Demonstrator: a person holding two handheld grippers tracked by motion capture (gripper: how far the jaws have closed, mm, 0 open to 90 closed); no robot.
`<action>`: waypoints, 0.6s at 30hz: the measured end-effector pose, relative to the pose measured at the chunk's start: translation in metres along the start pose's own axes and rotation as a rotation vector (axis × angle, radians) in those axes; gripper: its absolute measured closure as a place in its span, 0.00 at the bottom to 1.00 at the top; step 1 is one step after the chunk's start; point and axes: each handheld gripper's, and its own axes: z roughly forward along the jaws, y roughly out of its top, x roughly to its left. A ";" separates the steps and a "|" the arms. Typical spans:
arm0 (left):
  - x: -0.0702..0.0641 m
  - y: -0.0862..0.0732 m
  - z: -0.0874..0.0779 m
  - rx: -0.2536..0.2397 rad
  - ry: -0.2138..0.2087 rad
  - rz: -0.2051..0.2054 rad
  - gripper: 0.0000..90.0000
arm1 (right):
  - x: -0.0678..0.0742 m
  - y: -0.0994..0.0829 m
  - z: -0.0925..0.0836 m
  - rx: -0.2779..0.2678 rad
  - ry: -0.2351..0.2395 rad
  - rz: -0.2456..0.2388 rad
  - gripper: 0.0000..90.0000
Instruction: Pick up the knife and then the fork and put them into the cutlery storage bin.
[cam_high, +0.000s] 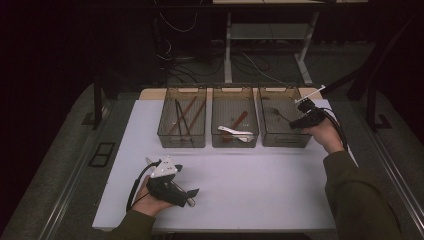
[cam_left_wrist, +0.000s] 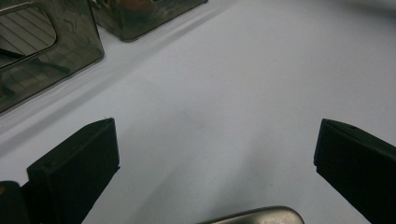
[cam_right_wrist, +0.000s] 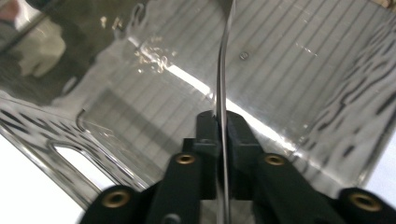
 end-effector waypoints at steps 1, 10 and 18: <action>0.000 0.000 0.000 0.000 -0.001 0.000 0.00 | 0.001 0.000 0.000 0.001 -0.003 -0.010 0.87; 0.000 0.000 0.000 0.002 -0.004 -0.001 0.00 | -0.001 -0.001 -0.020 -0.126 0.019 0.023 0.58; 0.000 0.000 0.000 0.003 -0.006 -0.002 0.00 | 0.001 -0.011 -0.044 -0.263 0.026 0.033 0.40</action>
